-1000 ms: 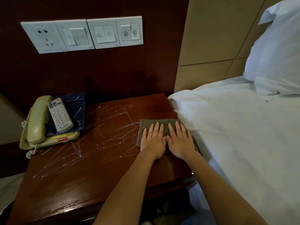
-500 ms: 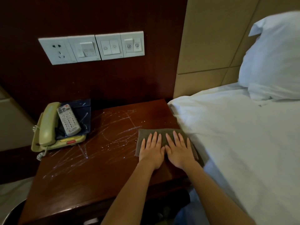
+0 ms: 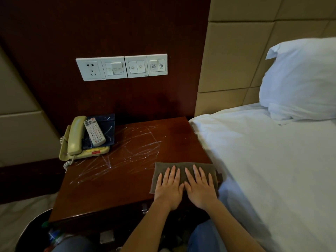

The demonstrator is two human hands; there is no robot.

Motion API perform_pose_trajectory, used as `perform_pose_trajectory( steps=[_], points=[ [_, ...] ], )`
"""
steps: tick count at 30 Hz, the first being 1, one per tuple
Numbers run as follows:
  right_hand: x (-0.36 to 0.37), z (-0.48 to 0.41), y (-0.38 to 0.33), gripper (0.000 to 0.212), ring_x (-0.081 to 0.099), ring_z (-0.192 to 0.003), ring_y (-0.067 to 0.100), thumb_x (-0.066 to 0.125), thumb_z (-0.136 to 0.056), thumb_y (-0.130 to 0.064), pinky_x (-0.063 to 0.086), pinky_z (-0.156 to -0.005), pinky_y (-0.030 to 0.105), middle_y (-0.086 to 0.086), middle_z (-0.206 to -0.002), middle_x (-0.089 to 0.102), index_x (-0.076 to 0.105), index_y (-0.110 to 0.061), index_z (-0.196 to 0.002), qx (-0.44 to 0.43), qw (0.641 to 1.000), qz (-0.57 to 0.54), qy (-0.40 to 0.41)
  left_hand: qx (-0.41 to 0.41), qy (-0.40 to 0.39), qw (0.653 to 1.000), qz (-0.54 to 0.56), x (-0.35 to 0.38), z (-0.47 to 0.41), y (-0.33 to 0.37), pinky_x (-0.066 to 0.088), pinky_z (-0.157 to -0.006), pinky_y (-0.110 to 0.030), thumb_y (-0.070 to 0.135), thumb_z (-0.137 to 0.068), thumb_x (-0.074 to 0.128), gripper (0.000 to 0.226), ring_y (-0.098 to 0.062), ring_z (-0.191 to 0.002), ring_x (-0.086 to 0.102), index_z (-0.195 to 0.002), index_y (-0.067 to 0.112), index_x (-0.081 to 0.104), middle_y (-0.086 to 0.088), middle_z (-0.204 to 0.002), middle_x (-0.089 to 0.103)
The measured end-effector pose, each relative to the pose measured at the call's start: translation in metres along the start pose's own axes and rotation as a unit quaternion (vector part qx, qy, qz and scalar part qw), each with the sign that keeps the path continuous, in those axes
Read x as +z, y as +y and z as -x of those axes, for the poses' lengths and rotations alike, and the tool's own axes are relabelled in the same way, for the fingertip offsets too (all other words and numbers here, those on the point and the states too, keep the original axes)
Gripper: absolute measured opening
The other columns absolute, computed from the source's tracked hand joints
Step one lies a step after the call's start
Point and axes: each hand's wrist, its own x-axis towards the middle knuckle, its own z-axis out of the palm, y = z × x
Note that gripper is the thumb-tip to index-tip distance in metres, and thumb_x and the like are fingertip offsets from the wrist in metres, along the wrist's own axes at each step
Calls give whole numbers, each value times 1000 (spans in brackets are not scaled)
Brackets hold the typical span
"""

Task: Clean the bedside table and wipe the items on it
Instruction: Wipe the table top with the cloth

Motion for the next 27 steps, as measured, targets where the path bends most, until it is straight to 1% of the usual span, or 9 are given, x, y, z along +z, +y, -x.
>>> perform_pose_trajectory(
  steps=[2,3,5,7,12,18,27],
  points=[
    [-2,-6,0,92,-11,-147,20,-24,-66,-57,-9,-117,44,0,-161,-12,-5,-32,-152,-2,1000,1,-3,5,-2,1000,-7,-1,-7,-2,-14,-115,-38,42,-103,9,57,-17,-145,-20,-151,20,-12,1,-158,-21],
    [-4,-10,0,85,-11,-147,20,-20,-73,-57,-9,-116,44,1,-161,-12,-6,-31,-152,-2,1000,1,-8,6,-4,1000,-7,-3,-11,-3,-14,-115,-38,42,-103,9,57,-17,-145,-20,-151,20,-12,1,-158,-21],
    [-8,-23,1,66,-12,-147,20,-6,-89,-53,-10,-116,44,1,-160,-14,-6,-31,-152,4,1000,7,-13,3,-3,1000,-6,-7,-24,-4,-14,-115,-38,42,-103,9,57,-17,-145,-20,-151,20,-12,1,-158,-21],
    [-12,-40,2,58,-13,-147,20,3,-97,-48,-10,-116,45,1,-160,-14,-6,-31,-152,7,1000,5,-14,-3,-2,1000,-3,-10,-38,-5,-13,-115,-39,41,-103,9,57,-17,-145,-20,-151,19,-13,1,-158,-22],
    [-18,-86,4,54,-13,-147,20,11,-102,-44,-11,-116,44,1,-160,-14,-6,-32,-152,-5,1000,14,-2,-16,19,1000,3,-21,-77,-12,-12,-116,-39,39,-103,9,56,-18,-145,-19,-151,19,-13,0,-158,-21],
    [-29,-141,6,54,-14,-147,21,10,-102,-43,-11,-116,44,2,-160,-14,-5,-30,-152,-13,1000,22,7,-23,35,999,7,-35,-128,-22,-12,-116,-39,38,-103,9,55,-18,-145,-20,-151,19,-12,0,-158,-20],
    [-41,-213,10,54,-11,-147,22,9,-102,-43,-6,-117,44,3,-161,-12,-3,-28,-153,-17,999,29,15,-21,49,999,6,-58,-197,-38,-11,-117,-40,38,-103,11,55,-18,-146,-16,-152,20,-8,0,-159,-16]
  ],
)
